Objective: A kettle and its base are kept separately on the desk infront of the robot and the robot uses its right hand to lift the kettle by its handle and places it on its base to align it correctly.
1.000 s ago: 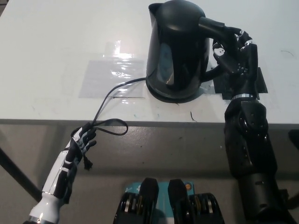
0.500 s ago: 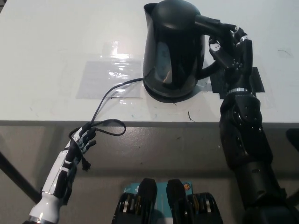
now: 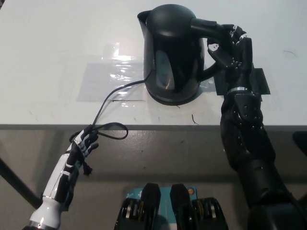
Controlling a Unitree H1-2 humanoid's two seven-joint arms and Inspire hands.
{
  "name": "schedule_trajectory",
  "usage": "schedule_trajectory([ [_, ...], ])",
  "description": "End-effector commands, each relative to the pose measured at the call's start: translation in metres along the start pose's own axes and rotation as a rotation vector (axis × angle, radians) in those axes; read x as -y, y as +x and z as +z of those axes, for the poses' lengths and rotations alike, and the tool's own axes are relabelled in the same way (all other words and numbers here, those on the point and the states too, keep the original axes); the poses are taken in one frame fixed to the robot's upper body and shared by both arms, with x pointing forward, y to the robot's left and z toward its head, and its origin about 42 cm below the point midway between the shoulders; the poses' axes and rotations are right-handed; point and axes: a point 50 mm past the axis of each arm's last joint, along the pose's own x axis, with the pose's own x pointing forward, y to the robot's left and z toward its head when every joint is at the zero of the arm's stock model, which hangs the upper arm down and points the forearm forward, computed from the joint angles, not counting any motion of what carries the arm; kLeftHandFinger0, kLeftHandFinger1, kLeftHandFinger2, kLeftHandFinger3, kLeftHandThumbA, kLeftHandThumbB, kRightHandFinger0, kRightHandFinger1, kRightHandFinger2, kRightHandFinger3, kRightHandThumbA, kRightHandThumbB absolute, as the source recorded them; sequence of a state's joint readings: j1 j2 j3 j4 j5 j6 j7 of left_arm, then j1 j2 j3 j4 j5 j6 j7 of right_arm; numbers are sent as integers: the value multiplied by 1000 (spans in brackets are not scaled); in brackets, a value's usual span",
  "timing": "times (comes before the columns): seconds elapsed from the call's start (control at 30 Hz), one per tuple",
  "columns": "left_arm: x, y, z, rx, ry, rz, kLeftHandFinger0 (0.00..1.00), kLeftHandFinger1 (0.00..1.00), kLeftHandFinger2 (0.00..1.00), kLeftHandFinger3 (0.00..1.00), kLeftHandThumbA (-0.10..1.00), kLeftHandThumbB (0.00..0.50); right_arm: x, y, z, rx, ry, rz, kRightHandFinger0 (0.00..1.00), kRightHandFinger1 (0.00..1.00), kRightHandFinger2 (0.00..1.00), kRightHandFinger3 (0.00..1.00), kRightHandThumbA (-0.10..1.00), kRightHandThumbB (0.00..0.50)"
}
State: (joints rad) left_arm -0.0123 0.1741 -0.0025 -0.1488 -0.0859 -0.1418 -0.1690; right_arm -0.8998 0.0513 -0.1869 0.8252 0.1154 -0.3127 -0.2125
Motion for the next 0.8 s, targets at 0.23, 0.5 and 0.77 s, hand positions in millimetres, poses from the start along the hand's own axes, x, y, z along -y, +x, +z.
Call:
schedule_trajectory([
  [0.23, -6, 6, 11, 50, 19, -17, 1000, 1000, 1000, 1000, 999, 116, -17, 11, 31, 51, 15, 343, 1000, 1000, 1000, 1000, 612, 488],
  [0.5, -5, 6, 11, 51, 20, -16, 1000, 1000, 1000, 1000, 1000, 119, 3, 22, 38, 13, 28, 481, 1000, 1000, 1000, 1000, 643, 500],
  [0.77, -5, 8, 12, 57, 18, -12, 1000, 1000, 1000, 1000, 995, 122, 11, 26, 44, 18, 42, 496, 1000, 1000, 1000, 1000, 658, 500],
])
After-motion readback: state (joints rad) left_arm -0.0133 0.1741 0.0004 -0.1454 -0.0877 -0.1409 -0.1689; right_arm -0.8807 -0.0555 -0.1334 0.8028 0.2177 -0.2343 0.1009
